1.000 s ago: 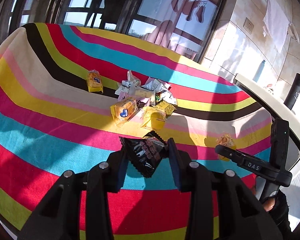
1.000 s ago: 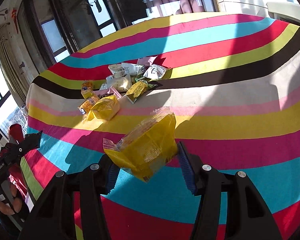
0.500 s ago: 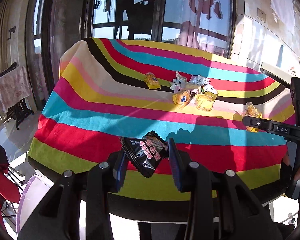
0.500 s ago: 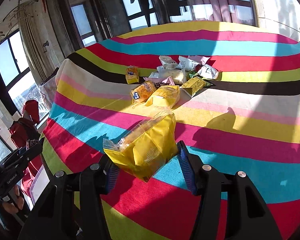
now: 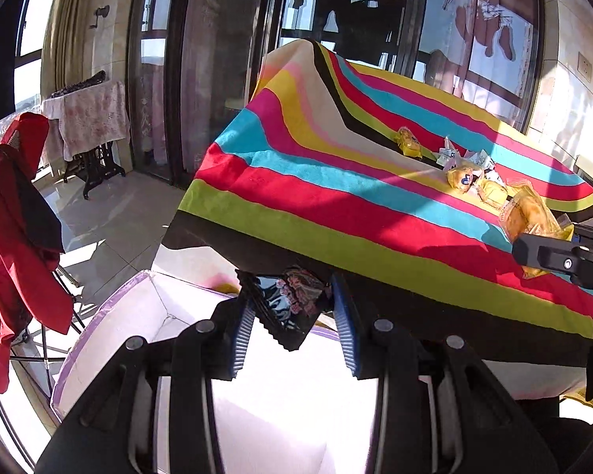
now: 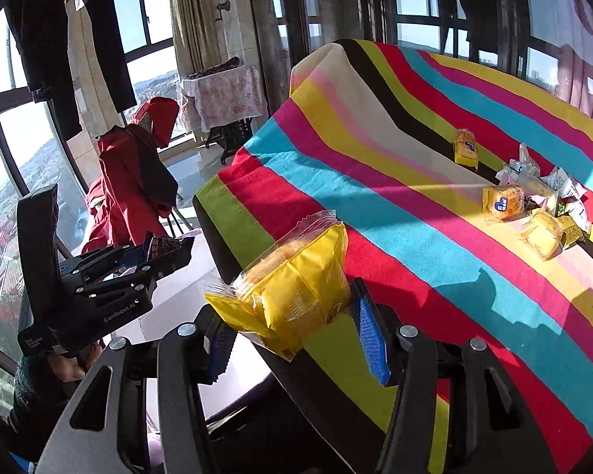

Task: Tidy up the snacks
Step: 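Carry both packets to the white box and open both tools to drop them, then move both tools back over the snack pile on the table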

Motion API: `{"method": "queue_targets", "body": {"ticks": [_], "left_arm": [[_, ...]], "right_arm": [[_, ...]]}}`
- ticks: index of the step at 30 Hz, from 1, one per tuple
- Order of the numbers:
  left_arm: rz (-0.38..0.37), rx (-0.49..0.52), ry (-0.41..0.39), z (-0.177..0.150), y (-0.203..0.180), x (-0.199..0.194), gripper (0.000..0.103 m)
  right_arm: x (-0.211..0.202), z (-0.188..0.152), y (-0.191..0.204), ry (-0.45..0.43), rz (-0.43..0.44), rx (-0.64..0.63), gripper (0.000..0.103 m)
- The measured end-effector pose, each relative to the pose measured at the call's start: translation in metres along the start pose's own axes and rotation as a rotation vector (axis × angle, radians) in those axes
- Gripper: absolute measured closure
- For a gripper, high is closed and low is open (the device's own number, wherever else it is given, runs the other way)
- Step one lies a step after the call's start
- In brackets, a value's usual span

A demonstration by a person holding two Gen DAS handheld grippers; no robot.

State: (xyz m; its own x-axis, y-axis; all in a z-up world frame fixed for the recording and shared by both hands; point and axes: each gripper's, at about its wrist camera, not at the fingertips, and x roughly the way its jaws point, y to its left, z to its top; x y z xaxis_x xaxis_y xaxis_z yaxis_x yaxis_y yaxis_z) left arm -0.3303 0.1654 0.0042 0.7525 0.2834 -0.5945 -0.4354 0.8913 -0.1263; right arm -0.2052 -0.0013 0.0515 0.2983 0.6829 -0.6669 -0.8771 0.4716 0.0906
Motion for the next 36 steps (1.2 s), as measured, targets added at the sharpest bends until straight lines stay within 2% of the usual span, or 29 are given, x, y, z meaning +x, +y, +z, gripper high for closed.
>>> {"method": "queue_targets", "body": {"ticks": [4, 8, 12, 13, 14, 15, 16, 17, 20, 24, 29, 34, 36], "left_arm": [[0.064, -0.04, 0.039, -0.016, 0.031, 0.002, 0.065], [0.148, -0.026, 0.076, -0.031, 0.048, 0.003, 0.064], [0.186, -0.04, 0.097, -0.038, 0.063, 0.003, 0.062], [0.202, -0.041, 0.1, -0.039, 0.066, 0.003, 0.059], [0.222, -0.041, 0.1, -0.039, 0.069, 0.002, 0.051], [0.245, -0.042, 0.097, -0.039, 0.071, 0.001, 0.044], [0.273, -0.043, 0.092, -0.039, 0.073, 0.0, 0.028], [0.296, -0.042, 0.084, -0.037, 0.074, 0.0, 0.016], [0.325, -0.039, 0.081, -0.035, 0.074, -0.001, 0.008], [0.328, -0.036, 0.096, -0.033, 0.071, 0.004, 0.006], [0.275, -0.053, 0.119, -0.032, 0.066, 0.01, 0.005], [0.246, -0.051, 0.129, -0.026, 0.057, 0.012, 0.003], [0.241, -0.039, 0.134, -0.022, 0.051, 0.013, 0.003]], "right_arm": [[0.022, -0.004, 0.045, 0.062, 0.057, -0.131, 0.049], [0.045, -0.011, 0.078, 0.128, 0.107, -0.225, 0.049], [0.06, -0.023, 0.102, 0.18, 0.152, -0.289, 0.049], [0.063, -0.026, 0.106, 0.189, 0.172, -0.301, 0.048], [0.065, -0.029, 0.11, 0.196, 0.186, -0.312, 0.047], [0.066, -0.031, 0.112, 0.2, 0.189, -0.319, 0.038], [0.066, -0.033, 0.113, 0.197, 0.195, -0.32, 0.028], [0.064, -0.034, 0.113, 0.189, 0.203, -0.32, 0.026], [0.059, -0.036, 0.111, 0.176, 0.201, -0.308, 0.024], [0.051, -0.035, 0.099, 0.154, 0.185, -0.27, 0.023], [0.04, -0.031, 0.077, 0.12, 0.164, -0.216, 0.022], [0.016, -0.02, 0.044, 0.049, 0.117, -0.152, 0.022], [0.002, -0.015, 0.025, 0.008, 0.091, -0.106, 0.019]]}}
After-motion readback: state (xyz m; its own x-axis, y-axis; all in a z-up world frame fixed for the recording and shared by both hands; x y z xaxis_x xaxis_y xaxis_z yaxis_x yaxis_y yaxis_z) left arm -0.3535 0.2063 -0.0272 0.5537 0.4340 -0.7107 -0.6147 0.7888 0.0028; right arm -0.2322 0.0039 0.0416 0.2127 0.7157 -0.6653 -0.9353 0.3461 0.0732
